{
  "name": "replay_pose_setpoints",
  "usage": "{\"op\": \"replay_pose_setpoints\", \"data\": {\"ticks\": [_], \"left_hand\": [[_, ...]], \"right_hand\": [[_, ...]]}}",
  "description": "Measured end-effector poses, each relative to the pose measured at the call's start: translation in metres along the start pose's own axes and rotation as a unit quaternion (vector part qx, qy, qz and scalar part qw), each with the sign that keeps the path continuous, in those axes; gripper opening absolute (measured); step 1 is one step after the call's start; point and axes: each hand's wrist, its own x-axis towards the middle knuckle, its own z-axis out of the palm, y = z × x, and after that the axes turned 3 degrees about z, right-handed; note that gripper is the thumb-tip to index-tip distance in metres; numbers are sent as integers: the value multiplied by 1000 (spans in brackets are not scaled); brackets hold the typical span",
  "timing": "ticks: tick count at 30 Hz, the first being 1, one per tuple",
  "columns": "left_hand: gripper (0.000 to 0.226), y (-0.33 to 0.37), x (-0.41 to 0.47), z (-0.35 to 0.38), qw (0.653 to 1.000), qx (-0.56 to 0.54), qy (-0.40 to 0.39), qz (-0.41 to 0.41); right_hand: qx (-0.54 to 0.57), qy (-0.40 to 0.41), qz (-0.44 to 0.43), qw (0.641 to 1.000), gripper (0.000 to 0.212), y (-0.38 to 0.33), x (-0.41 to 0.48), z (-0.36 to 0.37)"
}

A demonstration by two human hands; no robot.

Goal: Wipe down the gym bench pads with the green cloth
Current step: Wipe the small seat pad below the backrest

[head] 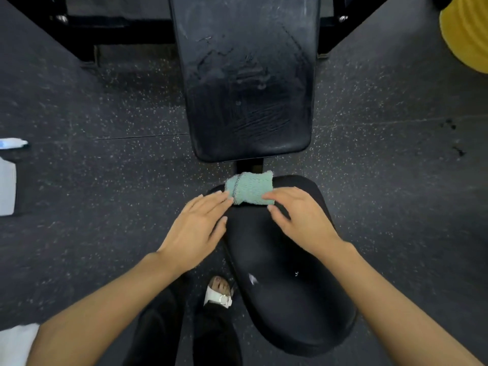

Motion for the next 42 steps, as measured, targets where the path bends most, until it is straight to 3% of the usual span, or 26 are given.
{"op": "replay_pose_setpoints", "data": {"ticks": [2,4,7,12,17,21,26,29,30,32,34,35,38,42], "left_hand": [[71,-4,5,5,997,-41,-59,-23],[82,-7,11,18,989,-68,-129,-18],[80,-12,15,33,990,-69,-119,-12],[74,-30,15,37,994,-58,-80,-43],[85,-55,26,42,990,-45,-92,-96],[85,-58,27,43,990,-45,-104,-88],[84,-56,27,41,989,-61,-103,-89],[84,-54,27,41,989,-58,-102,-87],[84,-54,27,42,989,-57,-103,-87],[84,-53,28,41,989,-58,-106,-86],[83,-52,28,42,989,-59,-108,-88],[83,-52,27,42,988,-61,-107,-88],[81,-51,26,44,988,-66,-109,-87],[80,-52,26,48,988,-71,-112,-85]], "right_hand": [[20,-19,-10,1000,35,0,26,14],[48,-114,25,992,44,2,57,33],[-40,-232,85,968,45,11,100,61],[-133,-214,35,967,38,22,115,74],[-53,-247,39,967,45,32,100,71],[-71,-174,18,982,45,35,107,75],[-83,-150,-55,984,58,29,77,55],[-89,-140,-97,981,33,18,41,32],[-52,-130,-81,987,26,14,36,28],[34,-144,-18,989,34,8,41,27],[45,-138,17,989,31,5,54,39],[32,-146,33,988,31,4,60,47],[-68,-220,73,970,61,-3,67,68],[-136,-279,116,943,56,-16,69,75]]}}
